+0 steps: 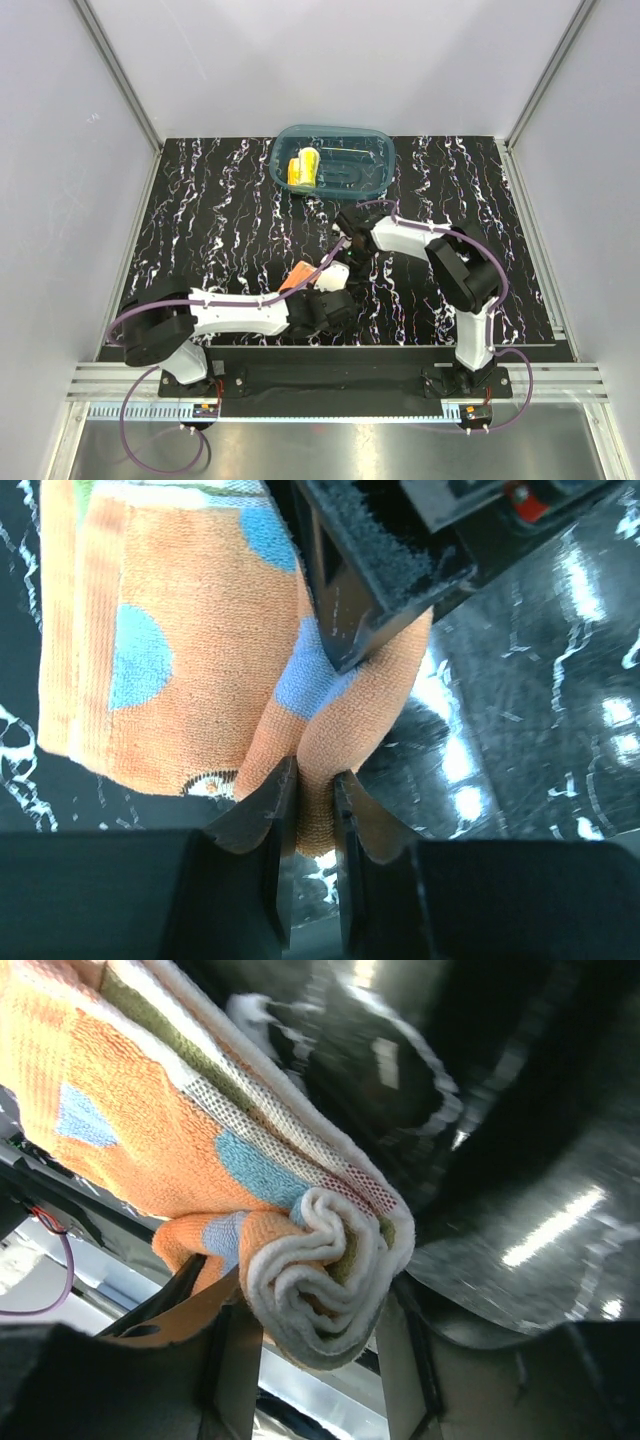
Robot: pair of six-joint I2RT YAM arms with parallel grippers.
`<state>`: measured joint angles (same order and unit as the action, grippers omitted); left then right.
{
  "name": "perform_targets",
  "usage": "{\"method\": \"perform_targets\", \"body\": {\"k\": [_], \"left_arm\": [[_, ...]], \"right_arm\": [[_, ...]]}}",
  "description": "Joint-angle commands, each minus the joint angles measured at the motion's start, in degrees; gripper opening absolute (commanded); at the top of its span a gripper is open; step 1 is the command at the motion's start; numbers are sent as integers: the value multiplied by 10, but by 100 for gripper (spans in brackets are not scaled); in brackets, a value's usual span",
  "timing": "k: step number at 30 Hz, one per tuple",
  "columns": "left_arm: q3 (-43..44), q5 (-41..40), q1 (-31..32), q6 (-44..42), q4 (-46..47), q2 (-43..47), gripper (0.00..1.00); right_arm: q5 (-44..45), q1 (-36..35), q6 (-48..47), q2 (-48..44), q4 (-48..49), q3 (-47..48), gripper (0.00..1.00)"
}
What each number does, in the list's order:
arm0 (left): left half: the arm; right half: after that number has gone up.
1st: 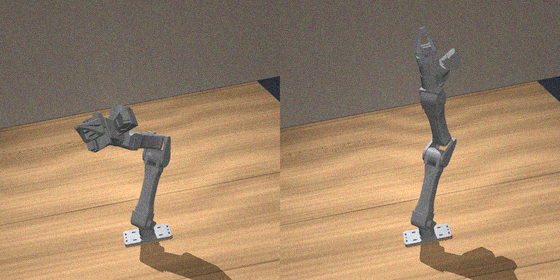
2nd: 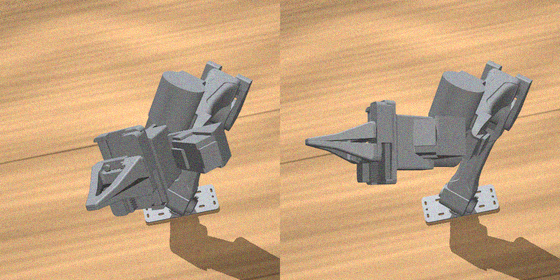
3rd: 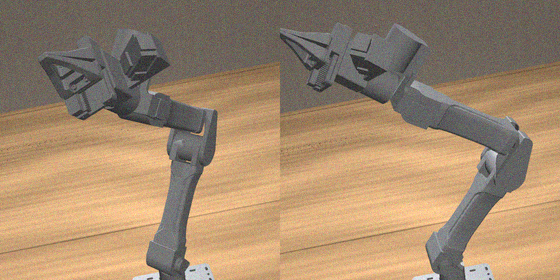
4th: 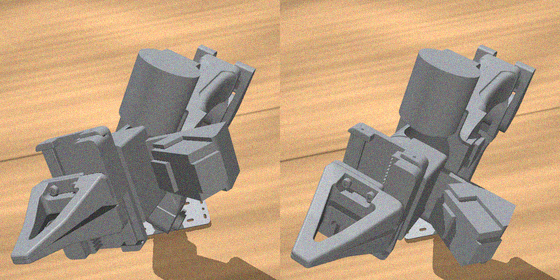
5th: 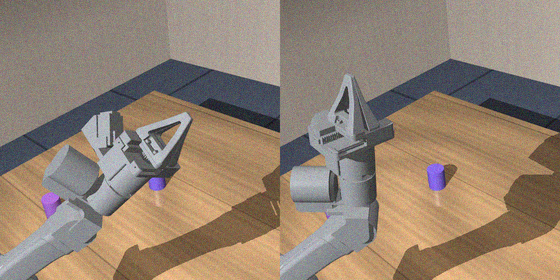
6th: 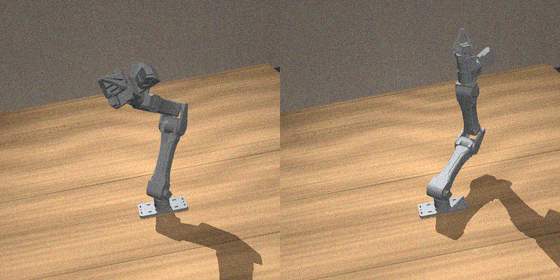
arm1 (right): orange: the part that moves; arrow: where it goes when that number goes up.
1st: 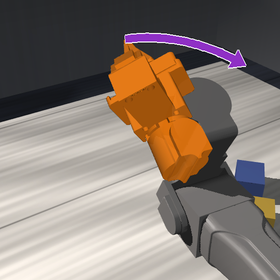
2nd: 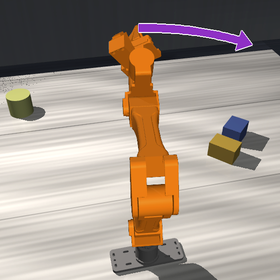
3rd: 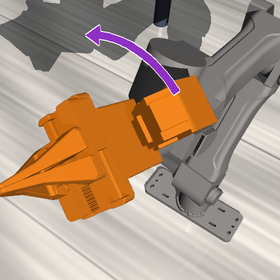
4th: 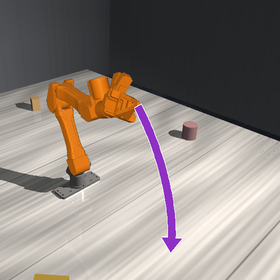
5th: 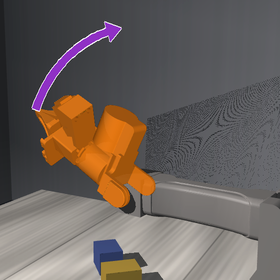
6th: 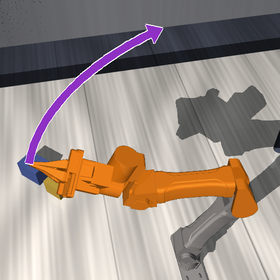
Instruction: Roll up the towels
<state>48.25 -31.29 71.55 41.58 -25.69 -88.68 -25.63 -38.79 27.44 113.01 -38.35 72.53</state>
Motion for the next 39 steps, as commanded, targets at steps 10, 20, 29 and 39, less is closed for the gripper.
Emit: {"method": "perform_targets", "body": {"k": [10,20,29,39], "left_arm": [[-23,-12,-1,-19,-65,3,12],[-43,9,-1,-13,-54,46,12],[-44,55,-19,-18,-45,69,12],[-75,174,-75,0,6,98,11]], "right_arm": [[118,57,-34,-12,-49,9,70],[119,93,-55,11,-68,45,72],[120,129,-70,1,-81,51,73],[106,167,-80,-27,-74,25,73]]}}
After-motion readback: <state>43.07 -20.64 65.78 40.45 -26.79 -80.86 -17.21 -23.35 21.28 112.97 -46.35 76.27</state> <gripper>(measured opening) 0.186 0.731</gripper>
